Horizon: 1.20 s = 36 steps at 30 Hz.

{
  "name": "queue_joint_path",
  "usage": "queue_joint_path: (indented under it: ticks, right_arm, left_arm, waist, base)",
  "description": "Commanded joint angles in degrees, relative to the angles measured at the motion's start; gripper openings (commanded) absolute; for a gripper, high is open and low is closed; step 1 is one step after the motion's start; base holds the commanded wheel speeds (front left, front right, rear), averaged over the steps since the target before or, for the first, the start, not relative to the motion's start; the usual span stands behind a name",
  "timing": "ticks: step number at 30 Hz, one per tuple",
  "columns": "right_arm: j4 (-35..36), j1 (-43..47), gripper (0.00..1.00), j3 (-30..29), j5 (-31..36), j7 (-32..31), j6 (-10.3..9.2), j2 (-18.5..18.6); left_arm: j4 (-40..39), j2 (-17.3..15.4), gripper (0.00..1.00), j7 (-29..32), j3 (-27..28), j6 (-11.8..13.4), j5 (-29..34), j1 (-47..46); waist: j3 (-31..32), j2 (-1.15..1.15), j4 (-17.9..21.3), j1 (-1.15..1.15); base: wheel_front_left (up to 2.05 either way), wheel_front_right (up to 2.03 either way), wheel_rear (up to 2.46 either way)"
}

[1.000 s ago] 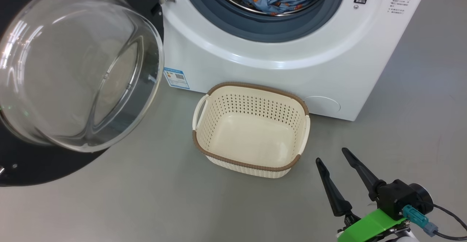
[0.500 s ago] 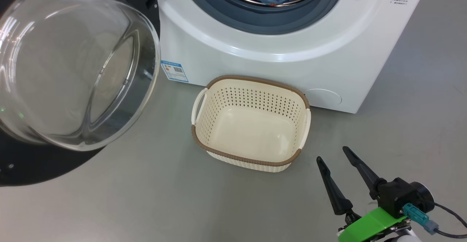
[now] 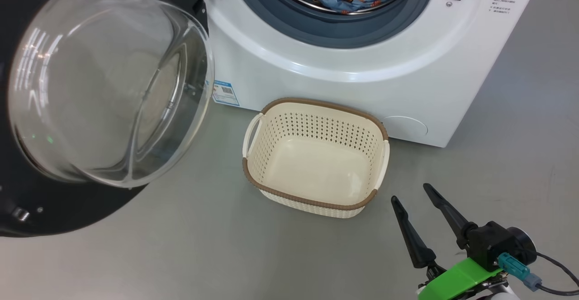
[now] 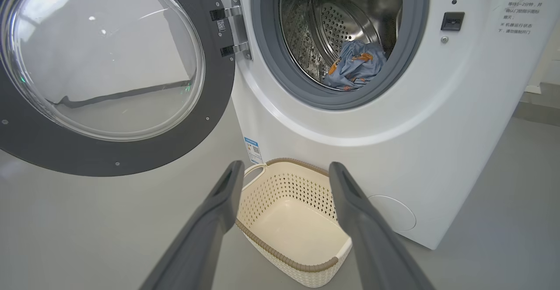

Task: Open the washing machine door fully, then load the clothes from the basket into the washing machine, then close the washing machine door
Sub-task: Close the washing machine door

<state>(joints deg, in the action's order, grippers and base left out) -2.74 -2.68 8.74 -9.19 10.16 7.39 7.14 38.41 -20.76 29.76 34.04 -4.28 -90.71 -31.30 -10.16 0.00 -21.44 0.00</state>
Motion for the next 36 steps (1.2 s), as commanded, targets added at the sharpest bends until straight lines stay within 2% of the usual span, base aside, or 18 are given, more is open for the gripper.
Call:
queue_joint_path:
  ticks: [1, 8, 12, 17, 27, 36]
  right_arm:
    - [1.17, -1.08, 1.0, 1.67, -0.27, 0.3, 0.1, -0.26]
    - [0.83, -1.02, 1.0, 2.14, -0.5, 1.04, 0.1, -0.53]
    - [0.5, -0.87, 1.0, 2.25, -0.59, 1.25, 0.1, -0.66]
    - [0.33, -1.15, 1.0, 2.71, -0.82, 1.3, 0.1, -0.79]
    - [-0.08, -1.43, 1.0, 2.72, -1.27, 1.65, 0.1, -0.97]
    - [-0.57, -2.17, 1.0, 2.68, -1.73, 2.01, 0.1, -1.24]
  left_arm:
    - [-2.14, -1.78, 0.0, 2.13, -0.24, 0.29, -0.42, 0.75]
    - [-7.02, -0.67, 0.0, 10.49, -2.05, 2.46, -2.63, 4.56]
    - [-11.4, 1.04, 0.0, 17.67, -3.98, 4.03, -5.35, 6.61]
    - [-16.34, 2.58, 0.0, 22.81, -5.58, 6.37, -6.9, 10.19]
    - [-24.38, 6.89, 0.0, 27.44, -6.18, 8.05, -10.57, 14.42]
    - [-28.79, 11.42, 0.0, 28.16, -8.98, 7.43, -10.59, 15.61]
  waist:
    - [0.1, 0.0, -0.09, 0.0]
    - [0.47, 0.0, -0.39, 0.0]
    - [0.49, 0.0, -0.71, 0.0]
    - [0.3, 0.0, -0.65, 0.0]
    - [-0.26, 0.0, -0.2, 0.0]
    - [-0.43, 0.0, 1.42, 0.0]
  base:
    - [0.0, 0.0, 0.0]
    - [0.0, 0.0, 0.0]
    - [0.0, 0.0, 0.0]
    - [0.0, 0.0, 0.0]
    - [0.0, 0.0, 0.0]
    - [0.0, 0.0, 0.0]
